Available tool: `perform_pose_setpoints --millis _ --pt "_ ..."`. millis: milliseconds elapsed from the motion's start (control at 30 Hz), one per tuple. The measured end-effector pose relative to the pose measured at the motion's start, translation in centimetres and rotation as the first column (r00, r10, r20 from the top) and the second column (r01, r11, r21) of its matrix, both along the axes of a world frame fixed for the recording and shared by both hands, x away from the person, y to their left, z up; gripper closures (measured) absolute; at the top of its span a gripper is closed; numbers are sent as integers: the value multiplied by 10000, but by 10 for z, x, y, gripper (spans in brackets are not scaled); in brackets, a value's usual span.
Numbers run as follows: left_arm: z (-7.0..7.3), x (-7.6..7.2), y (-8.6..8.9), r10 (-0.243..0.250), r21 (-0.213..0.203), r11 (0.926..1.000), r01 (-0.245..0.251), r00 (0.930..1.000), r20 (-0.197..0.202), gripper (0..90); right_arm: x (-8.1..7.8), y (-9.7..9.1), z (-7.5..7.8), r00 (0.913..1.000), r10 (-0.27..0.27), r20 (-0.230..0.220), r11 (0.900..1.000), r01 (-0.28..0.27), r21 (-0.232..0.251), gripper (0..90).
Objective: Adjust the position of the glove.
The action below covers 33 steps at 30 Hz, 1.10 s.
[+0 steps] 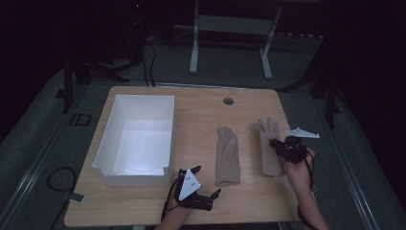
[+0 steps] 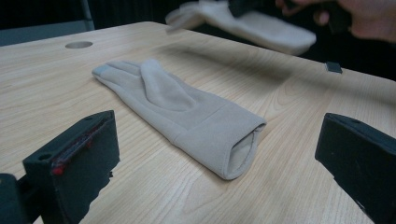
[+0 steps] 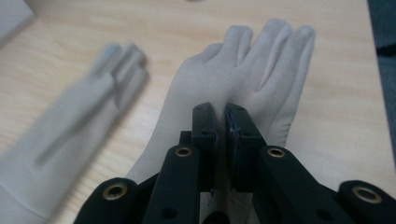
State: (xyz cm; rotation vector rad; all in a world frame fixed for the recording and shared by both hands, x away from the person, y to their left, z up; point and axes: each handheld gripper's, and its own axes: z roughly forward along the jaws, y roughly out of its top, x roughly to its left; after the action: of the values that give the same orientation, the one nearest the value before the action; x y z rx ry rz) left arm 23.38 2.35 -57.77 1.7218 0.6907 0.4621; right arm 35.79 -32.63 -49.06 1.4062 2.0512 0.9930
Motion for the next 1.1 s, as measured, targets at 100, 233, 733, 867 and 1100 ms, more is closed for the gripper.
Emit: perform_pose_setpoints --millis 100,233,733,867,1100 --pt "0 0 0 -1 -10 10000 1 10000 -18 1 0 14 18 9995 -4 305 9998 -2 209 832" --pt "0 0 0 -4 -40 10000 4 10000 -8 1 3 38 34 9988 144 465 9998 -151 138 832" --pt "0 -1 0 -79 -59 10000 79 10000 39 1 12 111 24 10000 -27 27 9983 26 583 831" --pt "0 -1 0 -114 -80 9999 114 9999 47 1 11 121 11 9996 -31 -294 9983 48 585 831" --pt "0 -1 0 -137 -84 9999 137 9999 34 1 6 134 -12 9971 26 -761 9993 4 385 830"
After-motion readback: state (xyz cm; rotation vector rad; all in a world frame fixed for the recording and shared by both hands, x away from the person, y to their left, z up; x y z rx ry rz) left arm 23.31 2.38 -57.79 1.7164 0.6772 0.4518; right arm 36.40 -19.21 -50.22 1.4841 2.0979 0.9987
